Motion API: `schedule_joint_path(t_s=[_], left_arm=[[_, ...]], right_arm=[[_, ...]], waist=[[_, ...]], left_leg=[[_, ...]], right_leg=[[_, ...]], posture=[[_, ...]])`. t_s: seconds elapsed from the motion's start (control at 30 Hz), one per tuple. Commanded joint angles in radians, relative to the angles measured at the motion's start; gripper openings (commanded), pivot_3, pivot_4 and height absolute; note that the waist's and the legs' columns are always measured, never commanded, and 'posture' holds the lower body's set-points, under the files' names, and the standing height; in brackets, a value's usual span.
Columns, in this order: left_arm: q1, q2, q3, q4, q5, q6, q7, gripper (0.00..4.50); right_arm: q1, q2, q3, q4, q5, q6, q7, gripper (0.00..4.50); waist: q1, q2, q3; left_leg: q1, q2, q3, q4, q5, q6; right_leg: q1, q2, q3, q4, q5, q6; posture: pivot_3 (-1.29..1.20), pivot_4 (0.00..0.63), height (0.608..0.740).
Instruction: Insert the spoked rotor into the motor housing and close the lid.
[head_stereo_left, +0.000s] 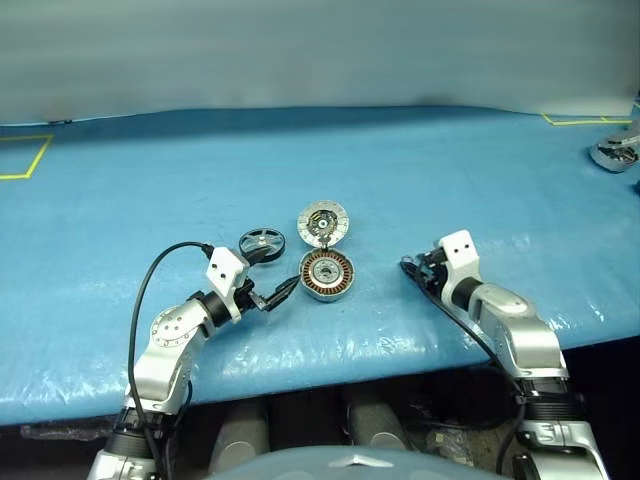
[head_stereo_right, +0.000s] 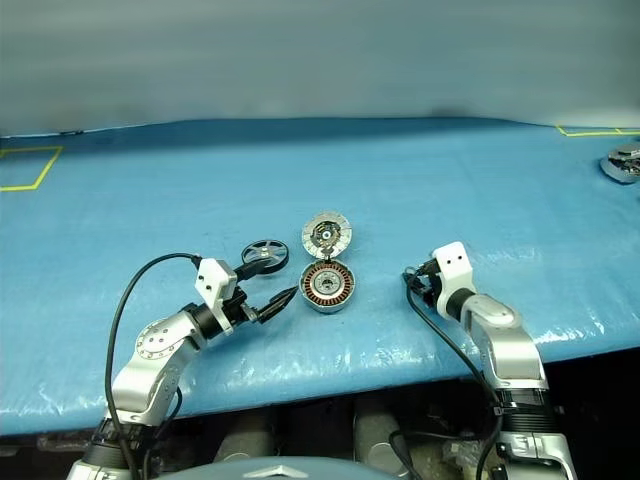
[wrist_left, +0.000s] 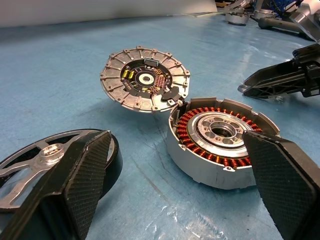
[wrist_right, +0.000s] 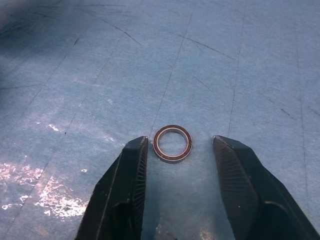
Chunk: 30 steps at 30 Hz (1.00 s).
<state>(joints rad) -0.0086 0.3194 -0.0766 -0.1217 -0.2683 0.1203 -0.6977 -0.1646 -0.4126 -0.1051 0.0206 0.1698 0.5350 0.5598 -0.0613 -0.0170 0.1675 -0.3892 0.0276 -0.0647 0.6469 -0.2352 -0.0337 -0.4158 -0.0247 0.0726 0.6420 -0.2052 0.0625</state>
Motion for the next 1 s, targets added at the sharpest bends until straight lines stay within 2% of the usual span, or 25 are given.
schedule_joint_path(t_s=[0.03,0.07,0.23,0.43,0.73,1.0], left_arm=[[0.007,0.004,0.007,-0.017,-0.006,-0.010,0.004,4.50],[0.010,0.005,0.008,-0.019,-0.007,-0.009,0.004,4.50],[0.020,0.017,0.012,-0.026,-0.005,-0.003,0.001,4.50],[0.030,0.043,0.007,-0.030,-0.010,0.008,-0.013,4.50],[0.029,0.061,0.002,-0.026,0.017,-0.018,-0.020,4.50],[0.026,0.056,-0.001,-0.020,0.037,-0.018,0.006,4.50]], right_arm=[[-0.002,0.000,0.022,0.011,0.015,0.021,0.011,0.98],[-0.002,-0.002,0.025,0.009,0.016,0.023,0.013,0.72],[-0.001,-0.014,0.043,-0.013,0.008,0.016,0.019,0.71],[-0.040,0.011,0.058,-0.164,0.118,0.030,0.091,0.71],[-0.107,-0.052,0.191,-0.337,0.189,0.087,0.230,0.71],[-0.122,-0.038,0.295,-0.251,0.116,0.017,0.221,0.71]], waist=[[0.000,0.000,0.000],[0.000,0.000,0.000],[0.000,0.000,0.000],[-0.003,0.002,0.002],[0.002,0.002,0.002],[0.002,0.002,0.002]], left_leg=[[0.000,0.000,0.000,0.000,0.000,0.000],[0.000,0.000,0.000,0.000,0.000,0.000],[0.000,0.000,0.000,0.000,0.000,0.000],[-0.001,0.000,0.000,0.000,0.000,0.000],[-0.005,0.000,-0.001,-0.001,0.000,0.000],[-0.005,0.000,-0.001,0.000,0.000,0.000]], right_leg=[[0.000,0.000,0.000,0.000,0.000,0.000],[0.000,0.000,0.000,0.000,0.000,0.000],[0.000,0.000,0.000,0.000,0.000,0.000],[-0.002,0.000,0.000,0.000,0.000,0.000],[-0.004,0.000,-0.001,-0.001,0.000,0.000],[-0.004,0.000,-0.001,0.000,0.000,0.000]], posture=[[0.00,0.150,0.740],[0.00,0.150,0.740],[0.00,0.150,0.740],[0.00,0.150,0.740],[0.00,0.150,0.740],[0.00,0.150,0.740]])
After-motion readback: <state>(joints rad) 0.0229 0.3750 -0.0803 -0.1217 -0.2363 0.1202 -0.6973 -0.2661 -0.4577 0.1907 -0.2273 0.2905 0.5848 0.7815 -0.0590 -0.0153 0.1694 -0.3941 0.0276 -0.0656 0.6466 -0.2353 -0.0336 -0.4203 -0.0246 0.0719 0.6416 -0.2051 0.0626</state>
